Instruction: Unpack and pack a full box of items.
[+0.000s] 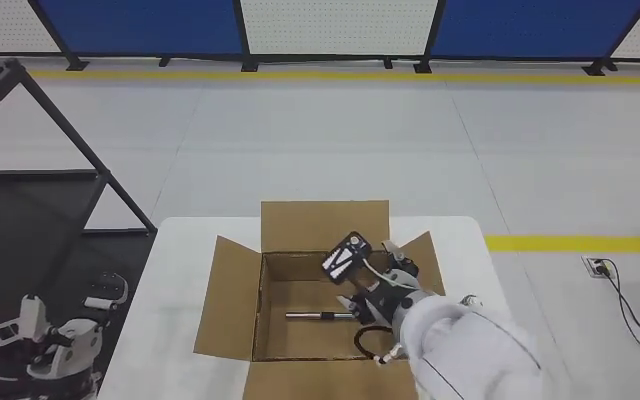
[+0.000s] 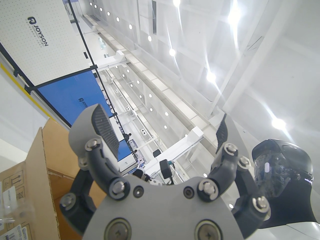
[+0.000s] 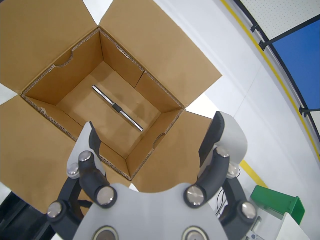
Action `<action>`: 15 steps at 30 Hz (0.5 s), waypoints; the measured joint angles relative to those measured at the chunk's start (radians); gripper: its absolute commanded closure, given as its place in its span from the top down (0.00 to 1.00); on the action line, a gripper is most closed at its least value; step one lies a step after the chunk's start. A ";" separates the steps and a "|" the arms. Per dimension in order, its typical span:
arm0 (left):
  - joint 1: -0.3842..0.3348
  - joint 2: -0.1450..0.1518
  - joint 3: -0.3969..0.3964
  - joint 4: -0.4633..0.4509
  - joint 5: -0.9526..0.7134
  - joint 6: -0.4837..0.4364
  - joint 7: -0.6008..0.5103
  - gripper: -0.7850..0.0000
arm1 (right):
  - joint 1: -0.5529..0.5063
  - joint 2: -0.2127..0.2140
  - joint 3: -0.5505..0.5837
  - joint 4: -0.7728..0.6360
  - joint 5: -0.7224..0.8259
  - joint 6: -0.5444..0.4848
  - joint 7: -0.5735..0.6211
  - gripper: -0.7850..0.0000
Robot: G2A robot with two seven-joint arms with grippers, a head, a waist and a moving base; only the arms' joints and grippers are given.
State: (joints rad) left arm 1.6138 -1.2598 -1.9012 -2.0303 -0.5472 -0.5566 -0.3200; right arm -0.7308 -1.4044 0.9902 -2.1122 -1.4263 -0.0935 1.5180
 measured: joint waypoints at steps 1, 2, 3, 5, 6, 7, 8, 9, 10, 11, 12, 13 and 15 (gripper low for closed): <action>0.000 0.000 -0.002 0.000 -0.003 0.001 -0.004 1.00 | 0.011 -0.004 -0.020 0.033 -0.006 0.017 -0.005 1.00; 0.000 0.000 -0.003 0.000 -0.005 0.002 -0.008 1.00 | 0.022 -0.009 -0.038 0.066 -0.014 0.031 -0.010 1.00; 0.000 0.000 -0.004 0.000 -0.007 0.004 -0.012 1.00 | 0.032 -0.013 -0.054 0.100 -0.019 0.043 -0.016 1.00; -0.001 0.001 -0.006 -0.002 -0.011 0.009 -0.023 1.00 | 0.057 -0.023 -0.080 0.182 -0.017 0.065 -0.025 1.00; -0.002 0.001 -0.006 -0.002 -0.012 0.010 -0.027 1.00 | 0.068 -0.026 -0.090 0.217 -0.017 0.068 -0.022 1.00; -0.002 0.001 -0.006 -0.003 -0.012 0.010 -0.028 1.00 | 0.080 -0.031 -0.107 0.262 -0.015 0.058 -0.010 1.00; -0.002 0.001 -0.006 -0.003 -0.012 0.010 -0.028 1.00 | 0.086 -0.033 -0.114 0.287 -0.014 0.051 0.000 1.00; -0.002 0.001 -0.006 -0.003 -0.012 0.010 -0.028 1.00 | 0.089 -0.033 -0.117 0.297 -0.015 0.048 0.004 1.00; -0.002 0.001 -0.006 -0.003 -0.012 0.010 -0.028 1.00 | 0.089 -0.033 -0.117 0.298 -0.015 0.047 0.005 1.00; -0.002 0.001 -0.006 -0.003 -0.012 0.010 -0.028 1.00 | 0.089 -0.033 -0.117 0.296 -0.015 0.048 0.005 1.00; -0.002 0.001 -0.006 -0.003 -0.012 0.010 -0.028 1.00 | 0.088 -0.033 -0.116 0.294 -0.015 0.048 0.005 1.00; -0.002 0.001 -0.006 -0.003 -0.012 0.010 -0.028 1.00 | 0.088 -0.033 -0.116 0.293 -0.015 0.048 0.004 1.00; -0.002 0.001 -0.006 -0.003 -0.012 0.010 -0.028 1.00 | 0.088 -0.033 -0.116 0.293 -0.015 0.049 0.004 1.00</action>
State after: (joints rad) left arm 1.6114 -1.2589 -1.9073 -2.0332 -0.5591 -0.5464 -0.3476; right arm -0.6429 -1.4373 0.8742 -1.8189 -1.4418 -0.0450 1.5223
